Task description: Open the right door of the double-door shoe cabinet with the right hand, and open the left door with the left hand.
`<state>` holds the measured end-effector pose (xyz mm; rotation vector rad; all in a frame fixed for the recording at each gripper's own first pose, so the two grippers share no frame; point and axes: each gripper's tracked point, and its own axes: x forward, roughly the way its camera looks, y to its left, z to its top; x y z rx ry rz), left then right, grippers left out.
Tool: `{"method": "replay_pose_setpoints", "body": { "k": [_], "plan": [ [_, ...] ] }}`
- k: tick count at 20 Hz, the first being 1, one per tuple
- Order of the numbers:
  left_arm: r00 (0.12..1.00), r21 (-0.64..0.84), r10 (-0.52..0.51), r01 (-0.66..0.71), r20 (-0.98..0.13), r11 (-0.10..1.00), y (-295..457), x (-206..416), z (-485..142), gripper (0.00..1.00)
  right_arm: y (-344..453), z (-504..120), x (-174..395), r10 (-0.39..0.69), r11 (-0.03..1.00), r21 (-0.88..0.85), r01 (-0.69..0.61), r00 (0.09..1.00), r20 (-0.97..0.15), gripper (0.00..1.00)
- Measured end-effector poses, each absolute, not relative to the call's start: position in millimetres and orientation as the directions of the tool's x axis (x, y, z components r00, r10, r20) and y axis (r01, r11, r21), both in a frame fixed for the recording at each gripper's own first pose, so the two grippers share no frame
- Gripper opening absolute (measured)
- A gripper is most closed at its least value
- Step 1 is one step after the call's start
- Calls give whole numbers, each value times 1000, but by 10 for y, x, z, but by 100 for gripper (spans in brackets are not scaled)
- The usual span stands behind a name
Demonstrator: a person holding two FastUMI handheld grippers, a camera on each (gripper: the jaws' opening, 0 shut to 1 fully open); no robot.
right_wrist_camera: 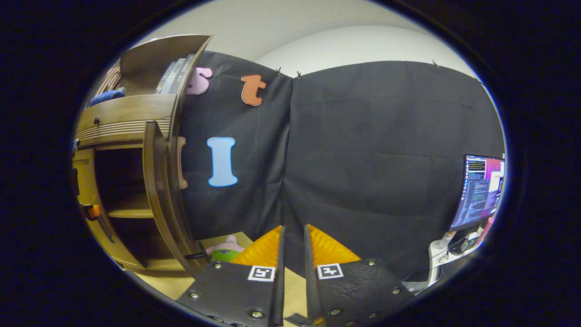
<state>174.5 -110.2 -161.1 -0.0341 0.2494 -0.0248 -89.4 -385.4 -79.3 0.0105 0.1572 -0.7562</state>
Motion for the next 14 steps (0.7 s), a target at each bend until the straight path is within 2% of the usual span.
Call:
{"method": "replay_pose_setpoints", "body": {
  "k": [7,10,13,14],
  "plan": [
    [960,-73,-17,-4,-278,997,-1070,1754,-1751,41,-3856,-842,-802,-666,742,-31,670,729,-158,20],
    [960,-57,-13,-3,-279,998,-1072,1738,-1744,34,-3823,-857,-769,-653,752,-30,658,740,-161,20],
    [961,-60,-12,-5,-278,998,-1070,1699,-1733,36,-3809,-858,-760,-644,761,-28,649,748,-161,20],
    [961,-58,-13,-4,-277,998,-1067,1679,-1735,33,-3799,-854,-769,-641,763,-27,646,750,-162,20]
  ]
}}
